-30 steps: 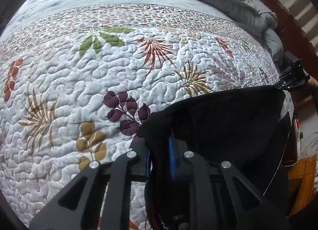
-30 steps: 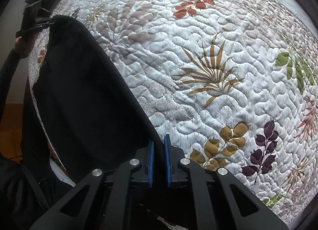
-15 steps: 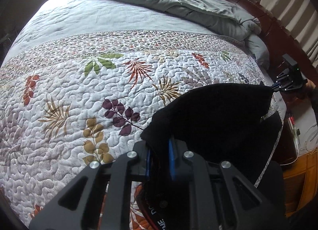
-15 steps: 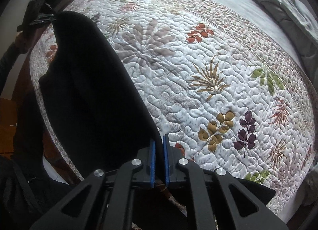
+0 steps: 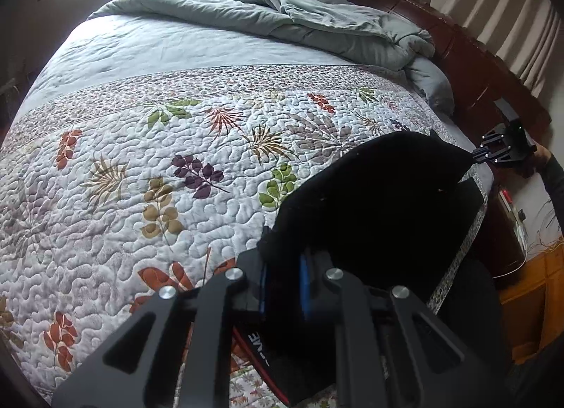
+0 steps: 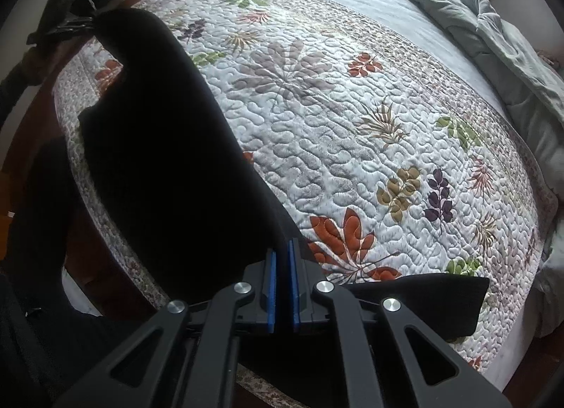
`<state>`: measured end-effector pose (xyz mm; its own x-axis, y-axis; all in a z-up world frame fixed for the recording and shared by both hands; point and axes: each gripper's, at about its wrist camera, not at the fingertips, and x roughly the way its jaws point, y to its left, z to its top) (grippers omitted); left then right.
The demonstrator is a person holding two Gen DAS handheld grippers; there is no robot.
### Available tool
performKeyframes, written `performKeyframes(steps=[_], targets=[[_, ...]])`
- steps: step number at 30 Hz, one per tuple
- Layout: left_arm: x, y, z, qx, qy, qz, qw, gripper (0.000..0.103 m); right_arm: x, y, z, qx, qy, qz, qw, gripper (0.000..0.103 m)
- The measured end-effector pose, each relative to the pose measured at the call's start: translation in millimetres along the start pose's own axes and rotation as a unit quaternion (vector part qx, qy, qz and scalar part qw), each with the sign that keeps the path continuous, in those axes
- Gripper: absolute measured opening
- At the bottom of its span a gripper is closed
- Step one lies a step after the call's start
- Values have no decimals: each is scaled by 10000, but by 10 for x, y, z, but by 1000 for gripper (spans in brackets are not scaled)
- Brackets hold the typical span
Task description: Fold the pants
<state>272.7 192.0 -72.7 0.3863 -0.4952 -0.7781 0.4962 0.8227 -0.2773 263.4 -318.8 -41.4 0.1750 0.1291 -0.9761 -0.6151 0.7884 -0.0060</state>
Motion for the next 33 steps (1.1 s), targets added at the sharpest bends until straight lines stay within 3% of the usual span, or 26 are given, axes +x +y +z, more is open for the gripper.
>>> performKeyframes(steps=[14, 23, 33], targets=[[-158, -203, -686, 345, 227, 105, 9991, 13, 100, 590, -615, 25, -143, -338, 9993, 6], [33, -279, -1194, 615, 628, 136, 9960, 13, 471, 927, -902, 127, -18, -384, 9992, 7], [236, -325, -1573, 982, 992, 487, 9890, 14, 812, 1138, -1071, 91, 178, -640, 9978, 7]])
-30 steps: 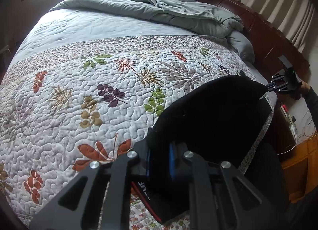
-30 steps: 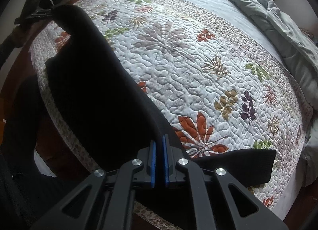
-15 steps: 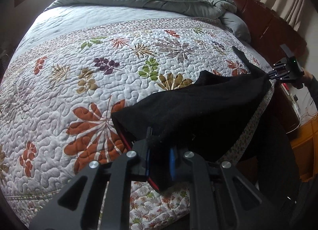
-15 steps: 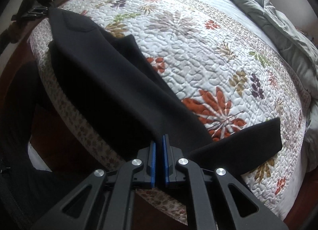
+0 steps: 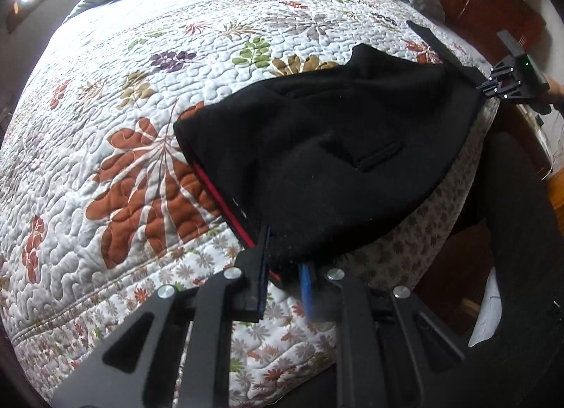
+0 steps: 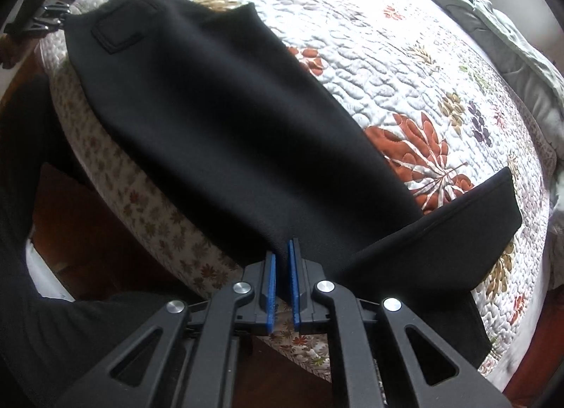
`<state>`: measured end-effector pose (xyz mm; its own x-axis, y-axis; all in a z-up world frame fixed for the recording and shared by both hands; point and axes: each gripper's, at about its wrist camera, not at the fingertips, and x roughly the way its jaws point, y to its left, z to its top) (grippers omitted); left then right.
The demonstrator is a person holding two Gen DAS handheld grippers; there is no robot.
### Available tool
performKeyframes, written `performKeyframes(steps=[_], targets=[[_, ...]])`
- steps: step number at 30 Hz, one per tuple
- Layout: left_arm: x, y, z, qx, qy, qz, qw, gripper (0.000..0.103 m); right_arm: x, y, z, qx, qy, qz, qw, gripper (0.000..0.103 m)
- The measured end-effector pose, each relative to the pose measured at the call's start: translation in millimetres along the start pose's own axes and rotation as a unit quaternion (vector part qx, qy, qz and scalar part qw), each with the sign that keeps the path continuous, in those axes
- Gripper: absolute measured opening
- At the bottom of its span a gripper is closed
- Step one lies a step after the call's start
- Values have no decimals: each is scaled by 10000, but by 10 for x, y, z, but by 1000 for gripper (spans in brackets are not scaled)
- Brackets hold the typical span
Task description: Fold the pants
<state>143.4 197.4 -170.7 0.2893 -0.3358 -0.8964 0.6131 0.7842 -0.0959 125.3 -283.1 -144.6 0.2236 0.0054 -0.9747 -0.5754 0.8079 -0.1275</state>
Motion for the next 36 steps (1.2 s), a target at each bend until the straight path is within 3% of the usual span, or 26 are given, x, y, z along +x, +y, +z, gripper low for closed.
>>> performKeyframes(steps=[8, 13, 15, 17, 18, 19, 23, 28, 36], targets=[[10, -70, -172, 121, 207, 319, 9992, 18, 221, 148, -118, -142, 219, -190, 9995, 7], [-184, -144, -318, -3, 30, 427, 9991, 37, 347, 176, -159, -129, 281, -183, 9994, 8], [-295, -173, -356, -142, -109, 427, 9989, 40, 357, 167, -170, -96, 275, -140, 9995, 9], [-421, -245, -346, -258, -304, 405, 9984, 50, 356, 149, -176, -65, 264, -107, 9996, 9], [-487, -312, -322, -301, -446, 425, 9976, 61, 345, 131, -177, -40, 251, -80, 9996, 9], [-552, -410, -284, -303, -625, 422, 9967, 68, 327, 116, -179, -6, 239, -34, 9997, 10], [-638, -848, -20, -295, -1215, 295, 9917, 87, 170, -24, -216, 340, 25, 385, 9987, 31], [-348, -1360, 447, -377, -1577, -372, 9861, 89, -29, -220, -257, 990, -460, 1004, 9889, 32], [478, -2366, 1099, 219, -1416, -790, 9865, 89, 297, -340, -358, 1223, 39, 921, 9882, 32]])
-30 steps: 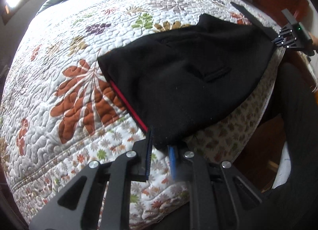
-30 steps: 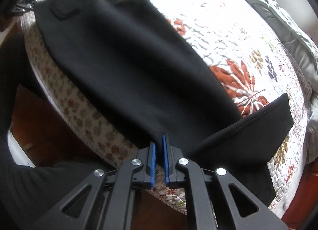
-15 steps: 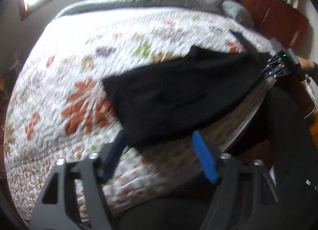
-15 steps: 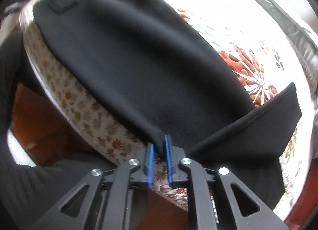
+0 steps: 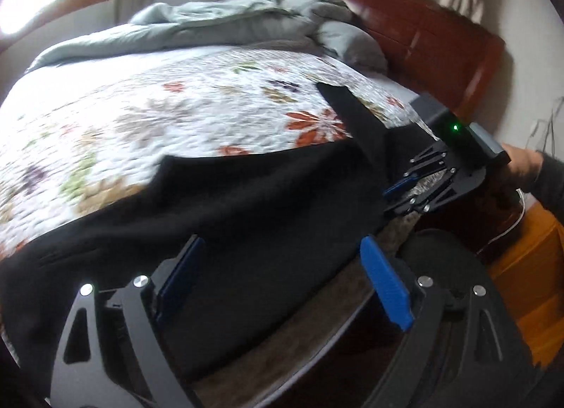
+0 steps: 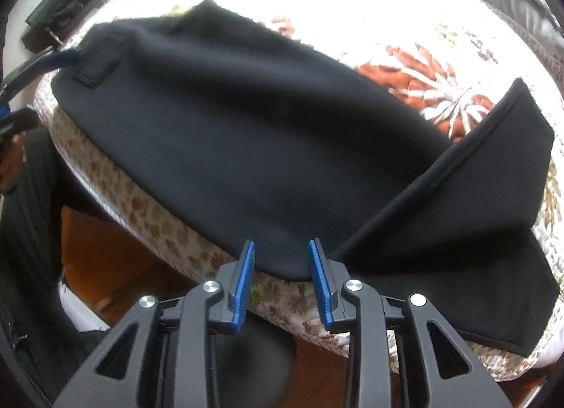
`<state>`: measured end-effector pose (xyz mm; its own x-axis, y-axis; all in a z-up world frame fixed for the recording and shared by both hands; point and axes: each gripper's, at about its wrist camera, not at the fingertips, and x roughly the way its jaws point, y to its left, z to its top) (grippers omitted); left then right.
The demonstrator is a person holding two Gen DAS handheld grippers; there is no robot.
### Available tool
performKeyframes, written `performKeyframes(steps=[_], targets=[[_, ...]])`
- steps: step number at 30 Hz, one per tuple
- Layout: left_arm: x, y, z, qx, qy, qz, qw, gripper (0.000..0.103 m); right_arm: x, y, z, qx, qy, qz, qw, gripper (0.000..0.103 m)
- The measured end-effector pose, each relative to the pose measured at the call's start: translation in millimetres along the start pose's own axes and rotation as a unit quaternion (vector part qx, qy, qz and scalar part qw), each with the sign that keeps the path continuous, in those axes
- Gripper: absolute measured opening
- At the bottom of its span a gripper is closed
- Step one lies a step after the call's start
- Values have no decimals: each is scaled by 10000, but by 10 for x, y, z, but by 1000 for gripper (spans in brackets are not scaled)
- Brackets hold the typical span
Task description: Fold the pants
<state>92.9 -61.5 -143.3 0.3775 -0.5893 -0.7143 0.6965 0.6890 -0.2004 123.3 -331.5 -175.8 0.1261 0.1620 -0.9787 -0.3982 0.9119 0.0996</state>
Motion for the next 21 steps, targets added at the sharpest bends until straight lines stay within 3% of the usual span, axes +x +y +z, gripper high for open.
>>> performKeyframes(steps=[3, 5, 8, 10, 11, 15, 21], targets=[[384, -206, 63, 127, 66, -6, 9999, 89, -226, -177, 57, 174, -245, 169, 9994, 32], [568, -274, 88, 202, 106, 167, 9996, 89, -502, -476, 199, 456, -583, -4, 9973, 36], [810, -325, 112, 194, 181, 419, 9988, 89, -811, -1106, 584, 1180, -842, -984, 9845, 53], [940, -343, 102, 233, 238, 592, 9977, 89, -918, -1702, 903, 1951, -825, -1594, 9642, 54], [994, -340, 96, 254, 292, 665, 9970, 89, -940, -1889, 1049, 2290, -822, -1659, 9557, 54], [1150, -246, 16, 51, 591, 755, 9954, 89, -718, -2578, 1494, 3110, -559, -1535, 9363, 54], [1220, -211, -92, -3, 530, 797, 9954, 92, -152, -2866, 1775, 3598, -7, -1979, 9118, 55]])
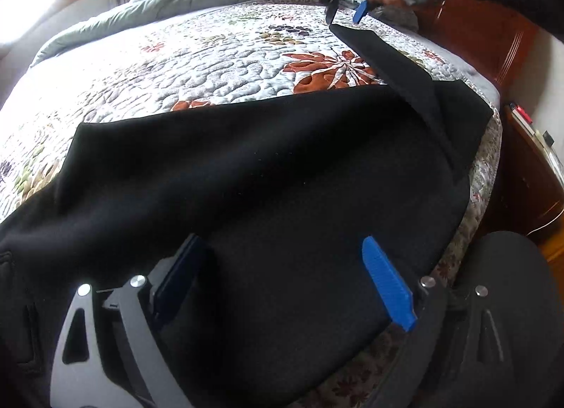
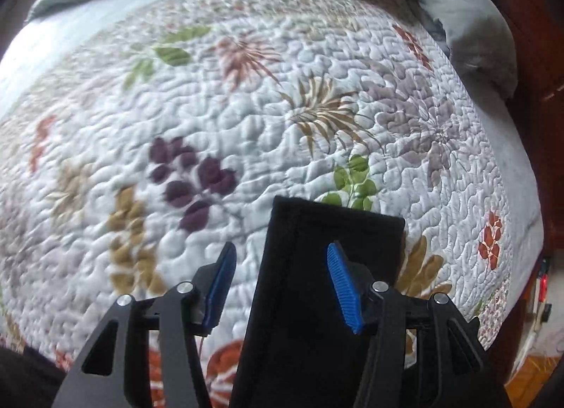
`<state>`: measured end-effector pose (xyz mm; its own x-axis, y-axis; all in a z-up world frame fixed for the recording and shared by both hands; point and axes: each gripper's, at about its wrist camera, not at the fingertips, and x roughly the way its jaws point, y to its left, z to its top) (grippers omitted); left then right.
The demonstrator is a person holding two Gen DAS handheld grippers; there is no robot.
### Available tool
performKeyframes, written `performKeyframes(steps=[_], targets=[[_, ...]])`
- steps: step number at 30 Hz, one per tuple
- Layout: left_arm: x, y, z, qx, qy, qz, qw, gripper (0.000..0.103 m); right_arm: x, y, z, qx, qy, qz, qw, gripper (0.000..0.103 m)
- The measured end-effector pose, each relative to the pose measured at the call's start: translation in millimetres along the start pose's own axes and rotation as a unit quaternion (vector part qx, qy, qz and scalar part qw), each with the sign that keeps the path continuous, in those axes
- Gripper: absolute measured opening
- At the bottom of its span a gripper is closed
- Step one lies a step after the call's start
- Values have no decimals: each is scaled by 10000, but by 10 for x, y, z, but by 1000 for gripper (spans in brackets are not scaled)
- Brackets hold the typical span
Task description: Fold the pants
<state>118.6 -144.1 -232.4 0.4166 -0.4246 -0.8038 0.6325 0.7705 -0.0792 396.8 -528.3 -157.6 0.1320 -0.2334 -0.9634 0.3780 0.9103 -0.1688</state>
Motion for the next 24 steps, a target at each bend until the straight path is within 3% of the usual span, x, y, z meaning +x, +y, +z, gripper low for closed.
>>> performKeyframes(steps=[3, 7, 9, 11, 13, 21, 24], targets=[[12, -2, -5, 18, -31, -24, 10000, 93, 253, 93, 33, -67, 180, -479, 9987, 55], [17, 16, 4, 11, -26, -115, 9999, 94, 332, 69, 36, 17, 216, -815, 9964, 53], [20, 14, 8, 13, -27, -125, 9999, 94, 324, 13, 33, 79, 248, -790, 9965, 29], [19, 11, 7, 1, -34, -131, 9999, 94, 265, -34, 21, 147, 205, -668, 9974, 16], [20, 12, 3, -6, -37, -134, 9999, 94, 146, -62, 10, 129, 92, -583, 9982, 9], [-8, 10, -34, -67, -143, -64, 9999, 94, -904, -394, -102, 204, -608, 198, 9977, 6], [-21, 6, -54, -122, -232, -26, 9997, 94, -1476, -614, -253, 270, -1108, 799, 9903, 6]])
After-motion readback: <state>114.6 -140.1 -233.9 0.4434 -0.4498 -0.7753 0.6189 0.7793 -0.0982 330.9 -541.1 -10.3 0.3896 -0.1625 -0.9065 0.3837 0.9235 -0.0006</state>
